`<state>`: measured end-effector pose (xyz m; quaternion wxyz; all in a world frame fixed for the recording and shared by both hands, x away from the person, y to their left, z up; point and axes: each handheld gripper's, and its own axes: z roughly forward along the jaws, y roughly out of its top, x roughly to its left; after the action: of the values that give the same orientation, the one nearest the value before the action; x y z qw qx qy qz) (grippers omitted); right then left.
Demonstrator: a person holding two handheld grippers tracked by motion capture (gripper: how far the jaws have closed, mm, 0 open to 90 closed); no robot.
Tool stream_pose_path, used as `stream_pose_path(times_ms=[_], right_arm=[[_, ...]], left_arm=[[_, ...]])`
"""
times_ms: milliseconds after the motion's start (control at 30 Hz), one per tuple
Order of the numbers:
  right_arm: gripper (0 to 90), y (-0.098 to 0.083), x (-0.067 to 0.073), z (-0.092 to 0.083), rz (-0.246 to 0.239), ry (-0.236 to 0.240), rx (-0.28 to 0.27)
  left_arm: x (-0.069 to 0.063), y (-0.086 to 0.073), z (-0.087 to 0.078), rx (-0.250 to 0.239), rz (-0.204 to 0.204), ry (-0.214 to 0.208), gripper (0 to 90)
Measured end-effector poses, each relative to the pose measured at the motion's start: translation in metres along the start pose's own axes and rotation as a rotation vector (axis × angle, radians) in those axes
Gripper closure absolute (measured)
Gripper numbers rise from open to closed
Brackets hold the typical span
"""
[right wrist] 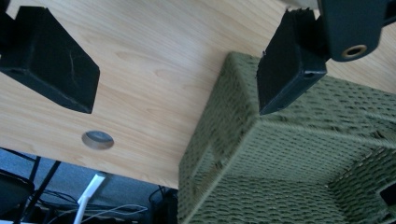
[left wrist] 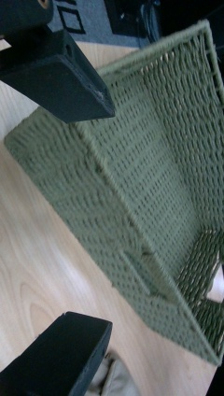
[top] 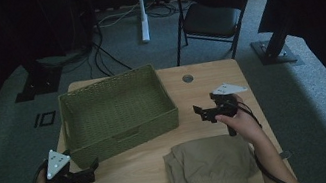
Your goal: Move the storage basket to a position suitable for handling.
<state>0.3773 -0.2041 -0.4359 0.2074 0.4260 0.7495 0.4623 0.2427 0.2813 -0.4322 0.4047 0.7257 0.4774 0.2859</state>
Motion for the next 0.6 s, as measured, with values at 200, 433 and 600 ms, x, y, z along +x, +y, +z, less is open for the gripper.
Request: stream_pose_path(times_ms=[200, 433, 600], right_arm=[[12.8, 0.013, 0.008, 0.008, -0.005, 0.015, -0.018], [12.5, 0.028, 0.019, 0.02, -0.019, 0.02, -0.028], [12.7, 0.038, 0.027, 0.031, -0.029, 0.022, -0.045]], left_arm=[[0.009, 0.004, 0.006, -0.005, -0.03, 0.015, 5.5], [0.02, 0.011, 0.014, -0.014, -0.044, 0.071, 5.4], [0.03, 0.016, 0.022, -0.013, -0.066, 0.108, 5.5]])
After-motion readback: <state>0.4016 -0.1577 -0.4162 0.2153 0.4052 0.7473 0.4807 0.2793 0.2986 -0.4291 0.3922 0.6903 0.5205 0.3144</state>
